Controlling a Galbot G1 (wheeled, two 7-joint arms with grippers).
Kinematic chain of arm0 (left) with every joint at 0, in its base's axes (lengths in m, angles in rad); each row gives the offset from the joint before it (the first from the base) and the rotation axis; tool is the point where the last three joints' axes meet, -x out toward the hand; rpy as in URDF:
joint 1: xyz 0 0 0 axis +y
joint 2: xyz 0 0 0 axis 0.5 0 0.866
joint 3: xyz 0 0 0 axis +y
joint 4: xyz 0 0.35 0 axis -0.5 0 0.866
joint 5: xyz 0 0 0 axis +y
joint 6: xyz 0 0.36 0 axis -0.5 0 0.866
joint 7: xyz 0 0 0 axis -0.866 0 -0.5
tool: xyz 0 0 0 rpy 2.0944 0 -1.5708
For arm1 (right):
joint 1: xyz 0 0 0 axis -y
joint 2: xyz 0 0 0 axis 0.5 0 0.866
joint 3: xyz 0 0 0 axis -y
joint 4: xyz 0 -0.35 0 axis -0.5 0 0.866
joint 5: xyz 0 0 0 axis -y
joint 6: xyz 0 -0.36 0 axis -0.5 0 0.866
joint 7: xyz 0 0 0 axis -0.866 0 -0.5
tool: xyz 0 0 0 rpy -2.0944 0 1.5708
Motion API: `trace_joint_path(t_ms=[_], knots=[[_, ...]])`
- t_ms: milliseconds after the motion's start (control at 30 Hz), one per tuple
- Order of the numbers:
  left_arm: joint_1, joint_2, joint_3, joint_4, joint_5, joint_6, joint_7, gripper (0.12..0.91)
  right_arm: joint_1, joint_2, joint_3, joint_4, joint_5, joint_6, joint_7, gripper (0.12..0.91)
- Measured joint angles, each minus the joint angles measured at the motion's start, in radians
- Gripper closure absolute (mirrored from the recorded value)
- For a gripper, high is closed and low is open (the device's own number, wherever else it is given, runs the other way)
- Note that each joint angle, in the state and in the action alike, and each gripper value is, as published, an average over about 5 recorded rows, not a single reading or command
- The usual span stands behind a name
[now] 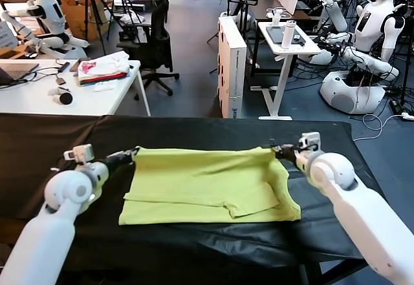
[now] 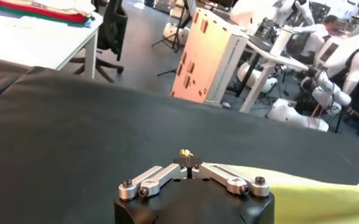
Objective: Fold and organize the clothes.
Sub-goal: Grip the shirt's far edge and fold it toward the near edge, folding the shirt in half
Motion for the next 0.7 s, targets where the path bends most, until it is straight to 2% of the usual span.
trace_joint_path(t_ms=[267, 500, 700], knots=[[0.161, -0.022, -0.065, -0.095, 0.035, 0.0, 0.006, 0.882, -0.112, -0.031, 0.023, 0.066, -0.016, 0.0, 0.005, 0.887], [0.275, -0.043, -0.094, -0.126, 0.067, 0.0, 0.011, 0.882, -0.188, -0.025, 0.023, 0.084, -0.041, 0.0, 0.005, 0.887], [0.313, -0.059, -0.097, -0.126, 0.077, 0.0, 0.014, 0.882, -0.202, -0.012, 0.023, 0.082, -0.042, 0.0, 0.008, 0.887]])
